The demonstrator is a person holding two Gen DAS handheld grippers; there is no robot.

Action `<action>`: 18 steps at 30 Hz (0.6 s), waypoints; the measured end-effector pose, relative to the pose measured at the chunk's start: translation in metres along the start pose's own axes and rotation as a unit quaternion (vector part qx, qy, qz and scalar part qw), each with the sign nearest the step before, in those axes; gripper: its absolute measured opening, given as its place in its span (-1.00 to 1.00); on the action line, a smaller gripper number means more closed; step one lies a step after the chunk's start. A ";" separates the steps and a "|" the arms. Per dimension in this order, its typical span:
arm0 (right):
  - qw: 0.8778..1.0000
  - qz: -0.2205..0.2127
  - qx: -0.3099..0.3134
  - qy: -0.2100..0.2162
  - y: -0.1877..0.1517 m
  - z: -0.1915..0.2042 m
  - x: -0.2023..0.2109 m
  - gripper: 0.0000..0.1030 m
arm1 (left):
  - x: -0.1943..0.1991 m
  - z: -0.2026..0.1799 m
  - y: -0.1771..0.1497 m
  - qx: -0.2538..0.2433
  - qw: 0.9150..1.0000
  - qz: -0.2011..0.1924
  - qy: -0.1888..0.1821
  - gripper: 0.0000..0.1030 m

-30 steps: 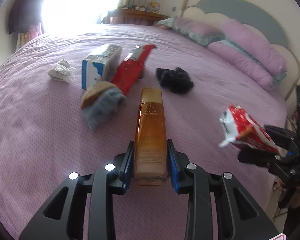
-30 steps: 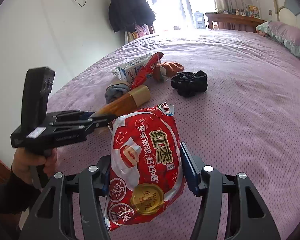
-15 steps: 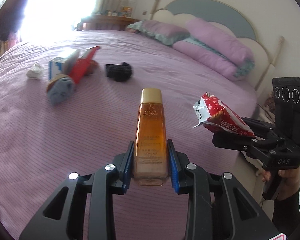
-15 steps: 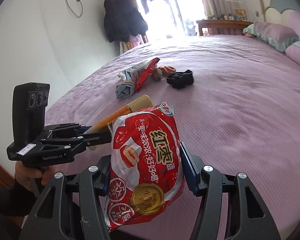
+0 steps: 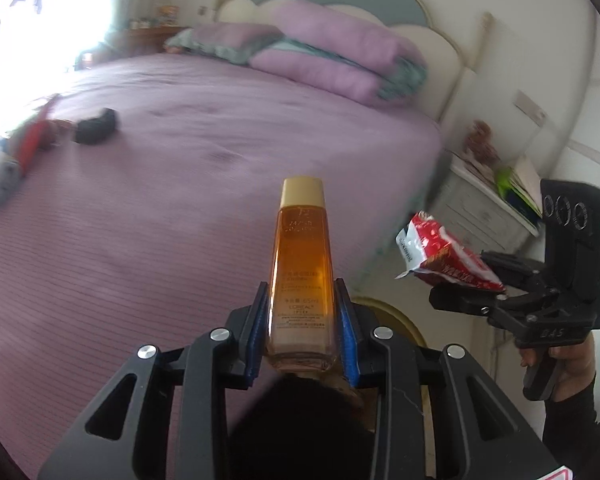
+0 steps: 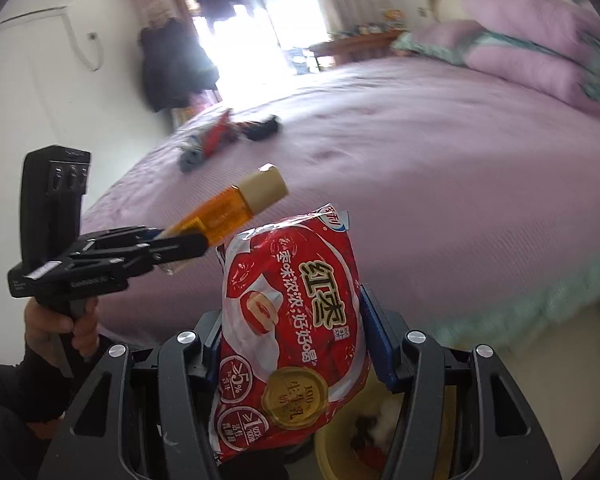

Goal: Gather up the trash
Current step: 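Carry the bottle and snack bag over the yellow bucket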

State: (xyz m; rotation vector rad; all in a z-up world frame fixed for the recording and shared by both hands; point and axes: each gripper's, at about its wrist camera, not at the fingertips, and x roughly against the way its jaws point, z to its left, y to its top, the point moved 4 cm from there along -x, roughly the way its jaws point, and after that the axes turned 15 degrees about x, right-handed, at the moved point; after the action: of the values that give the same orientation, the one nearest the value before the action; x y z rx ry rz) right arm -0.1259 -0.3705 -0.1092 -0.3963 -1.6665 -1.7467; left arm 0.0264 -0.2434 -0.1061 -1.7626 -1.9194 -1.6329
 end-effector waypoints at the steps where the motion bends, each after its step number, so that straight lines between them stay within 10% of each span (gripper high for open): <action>1: 1.000 0.005 -0.015 -0.003 -0.012 -0.004 0.001 0.07 | -0.004 -0.006 -0.007 -0.005 1.000 0.008 -0.005 -0.38; 11: 0.987 0.098 -0.125 -0.033 -0.131 -0.040 -0.027 0.08 | -0.053 -0.041 -0.060 -0.039 0.995 0.085 -0.027 -0.38; 18: 0.980 0.131 -0.133 -0.061 -0.148 -0.052 -0.044 0.56 | -0.073 -0.047 -0.070 -0.046 0.993 0.110 -0.020 -0.38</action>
State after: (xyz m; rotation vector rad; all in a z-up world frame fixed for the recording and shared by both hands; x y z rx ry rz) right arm -0.1784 -0.4168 -0.2566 -0.8229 -1.3889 -1.7751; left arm -0.0274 -0.3104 -0.1770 -1.9742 -1.6184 -1.6425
